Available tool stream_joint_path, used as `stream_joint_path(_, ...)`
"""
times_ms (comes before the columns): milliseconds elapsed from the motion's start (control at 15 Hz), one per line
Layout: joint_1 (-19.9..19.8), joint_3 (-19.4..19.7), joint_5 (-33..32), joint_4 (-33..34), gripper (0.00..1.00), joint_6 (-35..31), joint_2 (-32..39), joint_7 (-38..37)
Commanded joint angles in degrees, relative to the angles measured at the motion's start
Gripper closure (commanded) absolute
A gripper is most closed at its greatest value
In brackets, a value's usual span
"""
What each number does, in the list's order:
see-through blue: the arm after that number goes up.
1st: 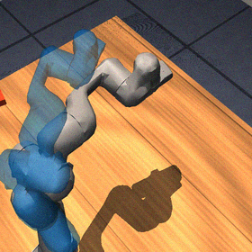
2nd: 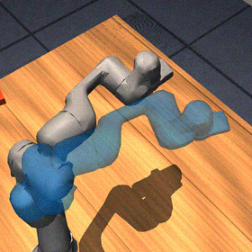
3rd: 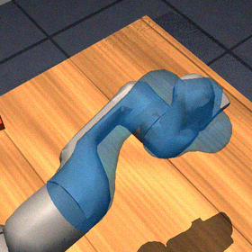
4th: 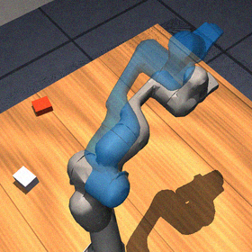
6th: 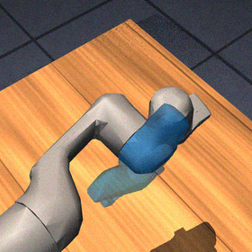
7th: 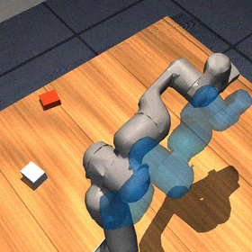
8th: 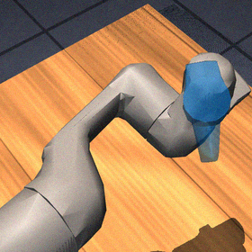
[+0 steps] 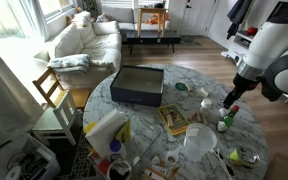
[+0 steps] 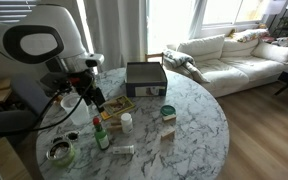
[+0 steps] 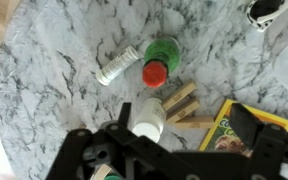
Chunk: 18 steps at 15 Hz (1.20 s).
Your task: Take the plastic cup out of the clear box then remove the green bottle from it and place the pair of sunglasses in it
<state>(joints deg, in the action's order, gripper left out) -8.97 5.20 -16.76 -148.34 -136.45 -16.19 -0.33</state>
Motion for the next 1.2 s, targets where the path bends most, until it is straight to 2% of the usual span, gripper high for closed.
stream_joint_path(0,2.8,-1.4,7.5,1.1,0.0,6.3,-1.9,-2.6)
stream_joint_path(267,6.9,-2.0,16.8,1.2,0.0,14.2,-0.2,2.1)
stream_joint_path(600,11.1,-2.8,27.0,-0.6,0.0,17.7,3.5,7.3)
stream_joint_path(733,11.8,-3.2,27.8,-0.7,0.0,16.2,4.7,11.2)
stream_joint_path(800,10.8,-3.6,25.7,-0.5,0.0,16.8,3.6,7.7)
stream_joint_path(1133,11.3,-3.8,26.5,-0.3,0.0,16.8,4.7,9.9)
